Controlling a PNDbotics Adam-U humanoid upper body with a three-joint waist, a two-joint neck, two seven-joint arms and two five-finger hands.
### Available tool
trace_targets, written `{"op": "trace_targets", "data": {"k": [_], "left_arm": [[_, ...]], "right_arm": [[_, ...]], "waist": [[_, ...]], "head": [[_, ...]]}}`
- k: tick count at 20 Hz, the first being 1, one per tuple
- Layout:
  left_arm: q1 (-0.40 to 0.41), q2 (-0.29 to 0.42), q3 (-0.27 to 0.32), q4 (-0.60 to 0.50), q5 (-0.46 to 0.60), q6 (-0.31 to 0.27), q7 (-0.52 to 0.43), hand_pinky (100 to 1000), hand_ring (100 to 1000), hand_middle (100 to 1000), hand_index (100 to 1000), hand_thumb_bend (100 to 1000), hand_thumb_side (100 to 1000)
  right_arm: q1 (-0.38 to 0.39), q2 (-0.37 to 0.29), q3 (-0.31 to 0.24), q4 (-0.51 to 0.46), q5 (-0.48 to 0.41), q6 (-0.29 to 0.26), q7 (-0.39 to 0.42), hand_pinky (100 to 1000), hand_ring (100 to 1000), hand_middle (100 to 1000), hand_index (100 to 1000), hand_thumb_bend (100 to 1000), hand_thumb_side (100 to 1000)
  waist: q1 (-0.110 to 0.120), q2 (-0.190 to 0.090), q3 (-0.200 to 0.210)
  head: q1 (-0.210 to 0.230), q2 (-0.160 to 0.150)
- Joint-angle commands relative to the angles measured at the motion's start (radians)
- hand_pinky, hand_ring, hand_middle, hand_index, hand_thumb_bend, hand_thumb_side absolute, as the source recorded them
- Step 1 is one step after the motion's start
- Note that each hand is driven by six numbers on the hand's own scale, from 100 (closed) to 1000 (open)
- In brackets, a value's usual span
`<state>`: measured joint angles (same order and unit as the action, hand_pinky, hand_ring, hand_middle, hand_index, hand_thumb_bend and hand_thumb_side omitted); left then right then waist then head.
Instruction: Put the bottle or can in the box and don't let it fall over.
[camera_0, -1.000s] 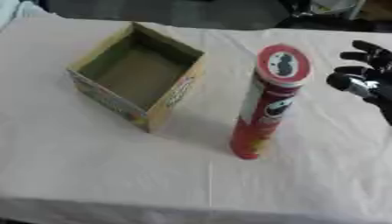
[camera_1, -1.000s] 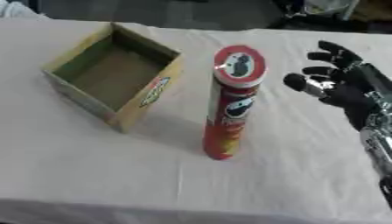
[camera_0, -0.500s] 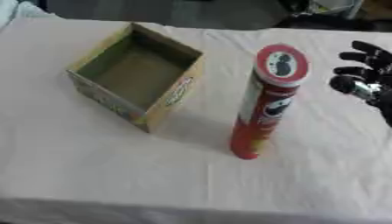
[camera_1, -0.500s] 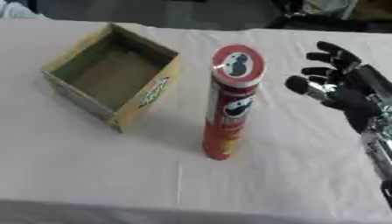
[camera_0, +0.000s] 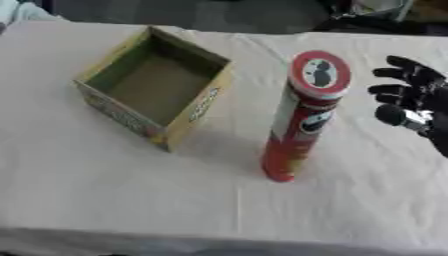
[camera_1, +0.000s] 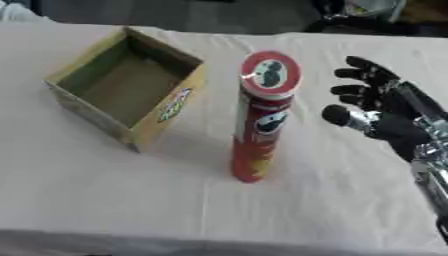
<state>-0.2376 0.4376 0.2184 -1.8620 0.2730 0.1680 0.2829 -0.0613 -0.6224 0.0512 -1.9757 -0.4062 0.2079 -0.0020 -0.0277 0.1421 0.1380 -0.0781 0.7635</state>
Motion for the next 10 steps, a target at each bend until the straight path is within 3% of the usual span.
{"op": "trace_targets", "data": {"k": [1,3,4,5,10], "left_arm": [[-0.006,0.017,0.007,-0.017,0.001,0.001,-0.002,702,1000,931,839,155,760],[-0.006,0.016,0.007,-0.017,0.001,0.001,-0.003,701,1000,931,839,155,761],[-0.006,0.016,0.006,-0.017,0.001,0.001,-0.003,701,1000,931,839,155,761],[-0.006,0.015,0.006,-0.016,0.001,0.001,-0.003,701,1000,931,839,155,762],[-0.005,0.012,0.004,-0.019,-0.004,-0.004,-0.019,702,1000,931,839,152,764]], "right_arm": [[-0.009,-0.025,0.006,-0.024,0.01,-0.004,0.025,897,805,859,964,981,359],[-0.015,-0.019,0.016,-0.024,0.014,0.001,0.036,897,805,859,964,984,362],[-0.018,-0.016,0.02,-0.024,0.017,0.004,0.04,896,806,858,964,1000,301],[-0.021,-0.013,0.025,-0.024,0.019,0.007,0.045,896,808,860,964,984,362],[-0.038,0.011,0.044,-0.024,0.027,0.033,0.053,897,821,869,968,1000,378]], "waist": [[0.003,-0.01,0.0],[0.003,-0.009,0.001],[0.003,-0.009,0.002],[0.003,-0.008,0.003],[0.002,-0.007,0.005]], "head": [[-0.002,0.003],[-0.004,0.003],[-0.004,0.003],[-0.005,0.003],[-0.005,0.004]]}}
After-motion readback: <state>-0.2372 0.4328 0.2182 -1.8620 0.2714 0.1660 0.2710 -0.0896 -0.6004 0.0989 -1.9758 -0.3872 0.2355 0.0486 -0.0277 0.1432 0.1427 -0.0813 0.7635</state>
